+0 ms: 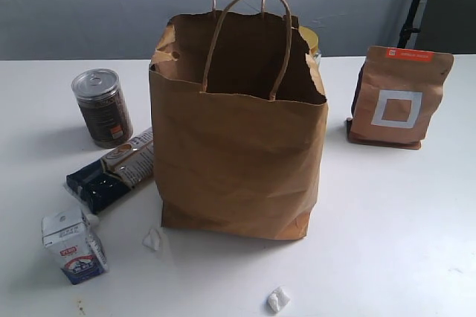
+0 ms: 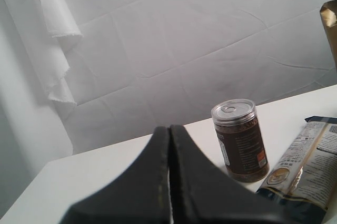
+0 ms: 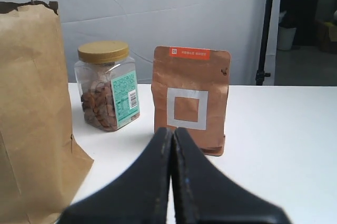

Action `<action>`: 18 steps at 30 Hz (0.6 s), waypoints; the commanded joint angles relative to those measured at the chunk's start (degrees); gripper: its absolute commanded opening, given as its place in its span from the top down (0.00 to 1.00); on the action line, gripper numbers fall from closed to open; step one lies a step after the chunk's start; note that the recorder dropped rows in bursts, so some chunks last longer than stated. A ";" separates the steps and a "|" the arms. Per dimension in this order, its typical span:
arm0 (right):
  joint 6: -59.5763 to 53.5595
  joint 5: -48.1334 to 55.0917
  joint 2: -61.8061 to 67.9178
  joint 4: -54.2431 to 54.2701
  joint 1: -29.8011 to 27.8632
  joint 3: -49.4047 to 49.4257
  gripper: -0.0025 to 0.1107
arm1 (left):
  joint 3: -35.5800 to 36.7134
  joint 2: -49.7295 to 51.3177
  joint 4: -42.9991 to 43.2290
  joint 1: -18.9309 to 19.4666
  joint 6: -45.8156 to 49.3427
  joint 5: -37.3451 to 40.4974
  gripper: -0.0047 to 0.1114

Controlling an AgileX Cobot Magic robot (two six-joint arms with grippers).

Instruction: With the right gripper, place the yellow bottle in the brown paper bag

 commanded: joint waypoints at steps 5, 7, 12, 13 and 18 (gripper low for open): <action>0.53 -0.64 -0.30 -0.35 -0.44 0.19 0.98 | 0.27 -0.13 -0.24 -0.23 -0.21 -0.34 0.96; 0.53 -0.64 -0.30 -0.35 -0.44 0.19 0.98 | 0.27 -0.13 -0.24 -0.23 -0.21 -0.34 0.96; 0.53 -0.64 -0.30 -0.07 -1.50 0.19 0.98 | 0.27 -0.13 -0.24 -0.23 -0.21 -0.34 0.96; 0.53 -0.64 -0.30 -0.07 -2.05 0.19 0.98 | 0.27 -0.13 -0.24 -0.23 -0.21 -0.34 0.96; 0.53 -0.64 -0.30 -0.07 -4.55 0.19 0.98 | 0.27 -0.13 -0.24 -0.23 -0.21 -0.34 0.96</action>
